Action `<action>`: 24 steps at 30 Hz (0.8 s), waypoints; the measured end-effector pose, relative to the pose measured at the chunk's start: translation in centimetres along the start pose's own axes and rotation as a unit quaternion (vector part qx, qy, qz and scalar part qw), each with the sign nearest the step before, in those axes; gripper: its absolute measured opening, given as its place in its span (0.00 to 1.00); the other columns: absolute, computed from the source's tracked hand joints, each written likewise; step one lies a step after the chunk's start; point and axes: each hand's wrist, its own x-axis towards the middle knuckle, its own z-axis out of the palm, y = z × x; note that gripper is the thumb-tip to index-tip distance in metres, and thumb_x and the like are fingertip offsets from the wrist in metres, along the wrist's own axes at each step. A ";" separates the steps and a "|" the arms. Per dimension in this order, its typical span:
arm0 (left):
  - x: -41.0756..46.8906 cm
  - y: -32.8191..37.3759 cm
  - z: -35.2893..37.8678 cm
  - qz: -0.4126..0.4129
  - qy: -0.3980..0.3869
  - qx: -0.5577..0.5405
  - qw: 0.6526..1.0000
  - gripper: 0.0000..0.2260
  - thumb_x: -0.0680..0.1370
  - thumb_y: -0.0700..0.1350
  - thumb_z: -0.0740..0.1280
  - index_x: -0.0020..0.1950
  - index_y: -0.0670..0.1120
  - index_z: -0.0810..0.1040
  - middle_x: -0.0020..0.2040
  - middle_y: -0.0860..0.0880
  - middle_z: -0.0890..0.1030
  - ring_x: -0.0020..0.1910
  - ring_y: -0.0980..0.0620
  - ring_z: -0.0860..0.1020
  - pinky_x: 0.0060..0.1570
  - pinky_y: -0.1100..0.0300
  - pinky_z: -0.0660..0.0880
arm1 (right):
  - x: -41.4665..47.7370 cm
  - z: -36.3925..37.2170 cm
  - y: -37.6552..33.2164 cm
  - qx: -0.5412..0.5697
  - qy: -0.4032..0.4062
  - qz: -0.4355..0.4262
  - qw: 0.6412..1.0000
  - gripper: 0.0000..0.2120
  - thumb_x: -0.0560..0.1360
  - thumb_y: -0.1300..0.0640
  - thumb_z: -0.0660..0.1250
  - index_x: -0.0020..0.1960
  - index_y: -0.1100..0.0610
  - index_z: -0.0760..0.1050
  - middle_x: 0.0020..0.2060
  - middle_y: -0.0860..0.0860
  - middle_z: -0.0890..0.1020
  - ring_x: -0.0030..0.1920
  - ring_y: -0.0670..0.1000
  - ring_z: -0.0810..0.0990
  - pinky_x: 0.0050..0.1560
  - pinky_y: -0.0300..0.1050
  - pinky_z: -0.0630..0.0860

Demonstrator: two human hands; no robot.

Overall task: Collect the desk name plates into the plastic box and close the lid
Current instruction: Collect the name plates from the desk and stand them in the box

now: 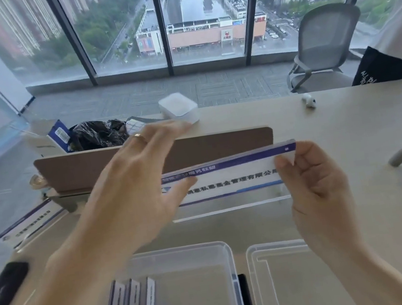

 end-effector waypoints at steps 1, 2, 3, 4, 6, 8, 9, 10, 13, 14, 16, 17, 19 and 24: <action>0.6 0.7 0.1 0.018 -0.036 0.018 0.999 0.28 0.74 0.55 0.74 0.72 0.59 0.71 0.69 0.59 0.78 0.64 0.56 0.78 0.66 0.62 0.74 | -0.1 0.0 0.1 -0.018 -0.011 -0.009 1.000 0.05 0.80 0.61 0.64 0.52 0.60 0.78 0.44 0.55 0.85 0.46 0.56 0.83 0.51 0.42 0.76; 0.0 1.9 0.2 0.027 -0.083 0.035 0.996 0.23 0.76 0.55 0.73 0.71 0.60 0.73 0.66 0.58 0.81 0.62 0.55 0.80 0.64 0.55 0.77 | -1.4 0.1 0.1 -0.016 -0.023 -0.009 1.000 0.05 0.80 0.61 0.63 0.52 0.59 0.78 0.42 0.53 0.84 0.44 0.54 0.82 0.49 0.39 0.75; -0.7 2.8 0.3 0.023 -0.130 0.041 0.990 0.17 0.78 0.54 0.71 0.67 0.60 0.76 0.60 0.57 0.84 0.57 0.53 0.83 0.58 0.53 0.79 | -2.7 0.3 -0.1 -0.016 -0.029 -0.007 0.999 0.05 0.80 0.62 0.63 0.51 0.57 0.78 0.40 0.47 0.84 0.42 0.49 0.81 0.46 0.36 0.74; -0.7 2.9 0.6 0.008 -0.156 0.030 0.987 0.10 0.80 0.53 0.69 0.61 0.57 0.78 0.51 0.54 0.86 0.50 0.50 0.84 0.52 0.52 0.80 | -2.9 0.5 0.1 -0.031 -0.034 -0.012 0.999 0.06 0.80 0.62 0.63 0.50 0.54 0.78 0.39 0.44 0.83 0.41 0.45 0.80 0.45 0.34 0.73; -1.6 3.1 0.9 -0.004 -0.167 0.034 0.985 0.04 0.81 0.51 0.67 0.49 0.52 0.78 0.39 0.51 0.82 0.39 0.46 0.81 0.43 0.51 0.80 | -3.9 1.1 0.5 -0.044 -0.047 -0.006 0.998 0.08 0.81 0.63 0.63 0.51 0.51 0.77 0.41 0.44 0.82 0.43 0.44 0.80 0.47 0.38 0.74; -3.1 2.6 1.1 -0.009 -0.164 0.030 0.986 0.05 0.81 0.50 0.67 0.46 0.51 0.78 0.35 0.52 0.80 0.36 0.47 0.79 0.40 0.51 0.79 | -5.2 1.6 1.4 -0.083 -0.045 0.007 0.995 0.07 0.81 0.60 0.65 0.57 0.52 0.76 0.50 0.45 0.82 0.53 0.45 0.80 0.56 0.41 0.74; -4.0 2.2 0.9 -0.013 -0.152 0.019 0.988 0.06 0.81 0.50 0.67 0.46 0.51 0.78 0.35 0.52 0.80 0.35 0.48 0.79 0.40 0.52 0.78 | -5.7 2.1 2.0 -0.102 -0.035 0.025 0.994 0.11 0.80 0.57 0.66 0.62 0.52 0.74 0.57 0.44 0.80 0.61 0.44 0.78 0.63 0.40 0.72; -5.0 1.5 0.8 -0.025 -0.142 0.002 0.990 0.06 0.81 0.50 0.68 0.45 0.50 0.78 0.34 0.53 0.80 0.34 0.50 0.79 0.38 0.54 0.77 | -6.2 2.6 2.3 -0.107 -0.023 0.045 0.993 0.18 0.79 0.54 0.68 0.67 0.51 0.71 0.63 0.44 0.77 0.68 0.42 0.73 0.69 0.39 0.67; -7.0 0.1 0.0 -0.079 -0.088 -0.051 0.992 0.07 0.81 0.50 0.68 0.45 0.50 0.81 0.35 0.54 0.83 0.34 0.52 0.80 0.36 0.60 0.76 | -7.7 5.0 2.7 -0.048 -0.019 0.141 0.989 0.31 0.77 0.48 0.69 0.76 0.48 0.61 0.71 0.42 0.70 0.72 0.38 0.68 0.75 0.47 0.65; -7.3 -0.3 -0.2 -0.100 -0.065 -0.072 0.990 0.07 0.81 0.50 0.68 0.46 0.50 0.81 0.36 0.53 0.84 0.35 0.52 0.81 0.36 0.59 0.76 | -8.1 5.9 2.8 -0.008 -0.036 0.178 0.983 0.31 0.77 0.48 0.69 0.76 0.46 0.60 0.70 0.43 0.71 0.71 0.40 0.71 0.74 0.50 0.68; -7.8 -0.9 -0.6 -0.149 -0.024 -0.130 0.980 0.07 0.81 0.49 0.68 0.47 0.50 0.83 0.38 0.54 0.86 0.36 0.54 0.84 0.36 0.57 0.79 | -9.0 8.3 3.0 0.071 -0.079 0.229 0.968 0.26 0.78 0.51 0.68 0.73 0.46 0.63 0.67 0.49 0.78 0.65 0.48 0.79 0.64 0.55 0.78; -8.1 -1.2 -0.7 -0.174 -0.011 -0.158 0.972 0.07 0.81 0.49 0.68 0.48 0.51 0.84 0.38 0.55 0.87 0.36 0.56 0.85 0.36 0.57 0.80 | -9.3 9.5 3.0 0.091 -0.092 0.238 0.962 0.22 0.80 0.53 0.66 0.72 0.47 0.65 0.64 0.52 0.81 0.62 0.52 0.82 0.58 0.54 0.81; -8.5 -2.3 -1.1 -0.217 -0.004 -0.189 0.958 0.08 0.81 0.50 0.66 0.49 0.51 0.84 0.38 0.54 0.87 0.35 0.55 0.85 0.36 0.53 0.82 | -9.6 11.7 3.1 0.095 -0.096 0.251 0.958 0.19 0.81 0.56 0.62 0.71 0.48 0.67 0.58 0.56 0.84 0.54 0.54 0.85 0.48 0.49 0.83; -9.2 -5.6 -1.1 -0.241 -0.046 -0.187 0.951 0.13 0.81 0.50 0.63 0.42 0.46 0.82 0.37 0.48 0.85 0.34 0.51 0.84 0.33 0.54 0.81 | -10.9 15.4 4.8 0.048 -0.103 0.296 0.949 0.20 0.84 0.57 0.59 0.74 0.48 0.64 0.50 0.54 0.87 0.44 0.48 0.86 0.37 0.42 0.81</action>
